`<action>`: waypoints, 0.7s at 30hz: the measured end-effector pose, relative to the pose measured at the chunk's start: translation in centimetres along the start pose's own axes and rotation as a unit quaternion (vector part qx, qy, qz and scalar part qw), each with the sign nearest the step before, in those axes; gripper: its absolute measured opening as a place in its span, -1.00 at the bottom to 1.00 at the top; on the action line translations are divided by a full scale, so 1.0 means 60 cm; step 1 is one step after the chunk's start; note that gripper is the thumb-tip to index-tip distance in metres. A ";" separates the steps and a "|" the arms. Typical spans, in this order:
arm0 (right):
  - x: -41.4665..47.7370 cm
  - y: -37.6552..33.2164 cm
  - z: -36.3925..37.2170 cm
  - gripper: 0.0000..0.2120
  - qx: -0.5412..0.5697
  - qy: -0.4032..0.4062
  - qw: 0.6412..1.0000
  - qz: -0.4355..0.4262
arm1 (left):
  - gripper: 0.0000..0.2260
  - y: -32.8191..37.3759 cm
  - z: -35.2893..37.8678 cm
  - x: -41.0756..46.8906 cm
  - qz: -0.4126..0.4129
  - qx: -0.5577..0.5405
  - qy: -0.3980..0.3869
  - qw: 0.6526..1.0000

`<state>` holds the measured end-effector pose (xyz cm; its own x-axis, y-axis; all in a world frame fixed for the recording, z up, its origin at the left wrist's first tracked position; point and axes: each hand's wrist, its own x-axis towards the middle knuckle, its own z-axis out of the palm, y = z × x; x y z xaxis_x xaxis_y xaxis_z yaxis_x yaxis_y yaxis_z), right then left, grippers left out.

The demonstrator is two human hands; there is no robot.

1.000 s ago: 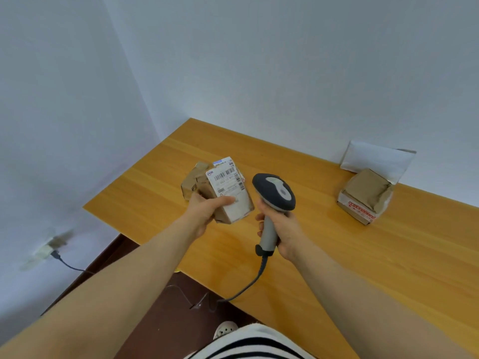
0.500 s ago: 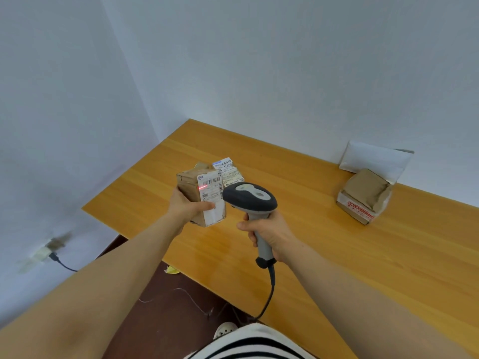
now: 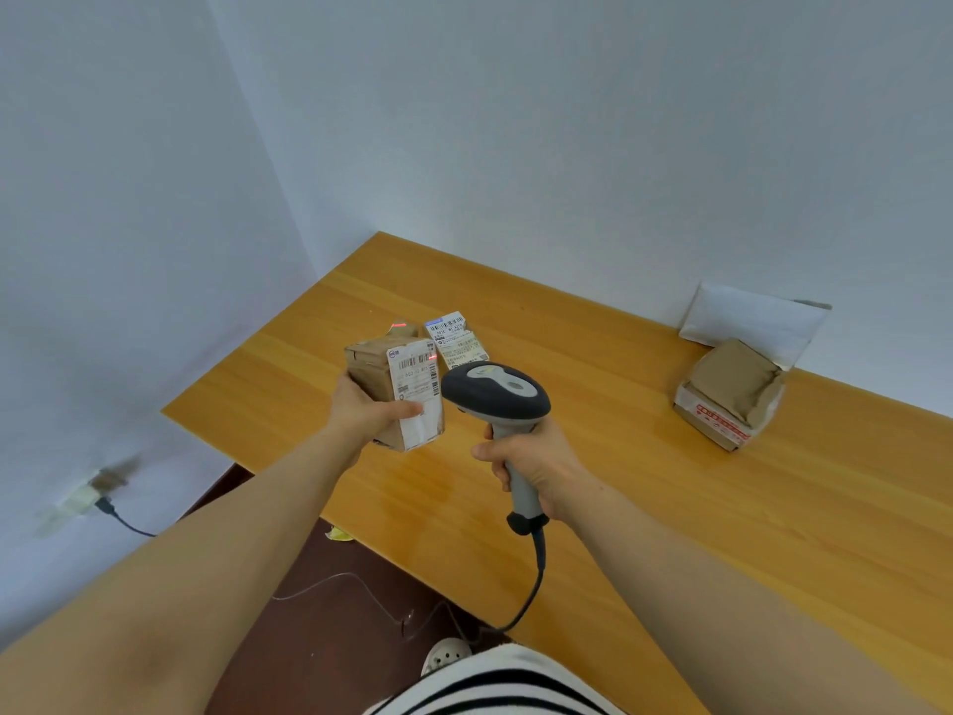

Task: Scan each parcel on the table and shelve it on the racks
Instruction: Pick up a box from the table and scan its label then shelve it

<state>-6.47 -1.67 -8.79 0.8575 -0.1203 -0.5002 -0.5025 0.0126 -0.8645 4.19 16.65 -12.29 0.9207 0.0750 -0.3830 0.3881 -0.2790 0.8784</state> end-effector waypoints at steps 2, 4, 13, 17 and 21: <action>0.002 -0.004 0.004 -0.80 -0.001 -0.007 1.000 0.004 | -0.19 0.001 -0.001 0.000 -0.001 -0.001 -0.002 1.000; 0.006 -0.005 0.009 -0.82 0.000 -0.009 1.000 0.006 | -0.20 0.003 -0.004 -0.001 -0.006 0.000 -0.001 1.000; 0.019 0.012 0.006 -0.85 0.087 -0.003 0.996 -0.011 | -0.41 -0.022 -0.027 -0.047 -0.063 -0.139 -0.044 0.987; 0.014 0.022 0.022 -0.85 0.111 -0.073 0.991 0.007 | -0.61 -0.059 -0.038 -0.135 -0.077 -0.216 -0.015 0.973; -0.020 0.041 0.090 -0.88 0.088 -0.185 0.979 0.017 | -0.71 -0.105 -0.070 -0.229 -0.084 -0.267 0.040 0.959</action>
<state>-8.14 3.89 -10.59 0.8387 0.2500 -0.4838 -0.5318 0.1842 -0.8266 -10.76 21.41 -11.33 0.8354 0.1557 -0.5271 0.4767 0.2719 0.8360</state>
